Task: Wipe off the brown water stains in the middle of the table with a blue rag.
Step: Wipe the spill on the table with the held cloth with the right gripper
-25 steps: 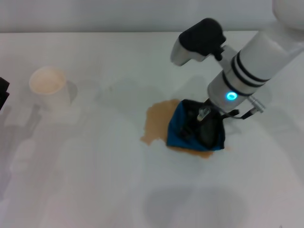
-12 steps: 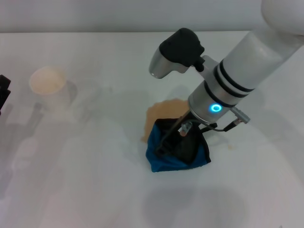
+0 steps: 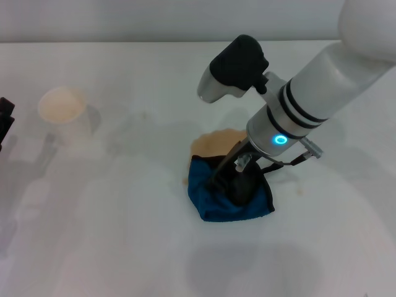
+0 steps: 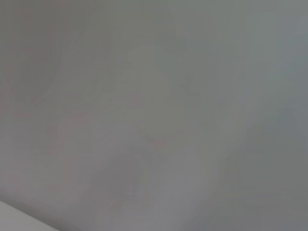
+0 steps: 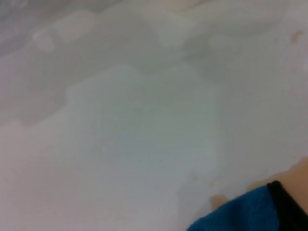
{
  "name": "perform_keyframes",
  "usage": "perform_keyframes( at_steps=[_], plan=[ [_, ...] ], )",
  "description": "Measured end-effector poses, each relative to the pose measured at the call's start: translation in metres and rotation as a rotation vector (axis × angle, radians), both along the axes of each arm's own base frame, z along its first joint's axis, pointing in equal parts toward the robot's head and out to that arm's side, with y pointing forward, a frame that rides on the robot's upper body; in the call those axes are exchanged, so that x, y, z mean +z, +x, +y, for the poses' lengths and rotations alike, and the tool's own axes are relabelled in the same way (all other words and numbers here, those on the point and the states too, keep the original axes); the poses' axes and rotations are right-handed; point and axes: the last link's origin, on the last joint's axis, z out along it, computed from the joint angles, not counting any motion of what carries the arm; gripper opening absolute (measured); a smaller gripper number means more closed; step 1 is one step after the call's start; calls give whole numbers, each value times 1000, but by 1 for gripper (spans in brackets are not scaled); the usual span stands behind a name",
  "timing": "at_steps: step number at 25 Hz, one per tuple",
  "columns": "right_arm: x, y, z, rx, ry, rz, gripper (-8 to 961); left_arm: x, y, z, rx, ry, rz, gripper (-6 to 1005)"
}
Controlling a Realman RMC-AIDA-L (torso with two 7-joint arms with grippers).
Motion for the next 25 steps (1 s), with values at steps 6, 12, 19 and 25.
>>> perform_keyframes(
  at_steps=[6, 12, 19, 25],
  plan=[
    [-2, 4, 0, 18, 3, -23, 47, 0, 0, 0, -1, -1, -3, 894],
    [0, 5, -2, 17, -17, -39, 50, 0, 1, 1, -3, -1, -3, 895],
    [2, 4, -3, 38, -32, -58, 181, 0, 3, 4, -12, 0, -4, 895],
    [3, 5, -1, 51, -28, -73, 335, 0, 3, 4, -11, 2, -4, 894]
  ],
)
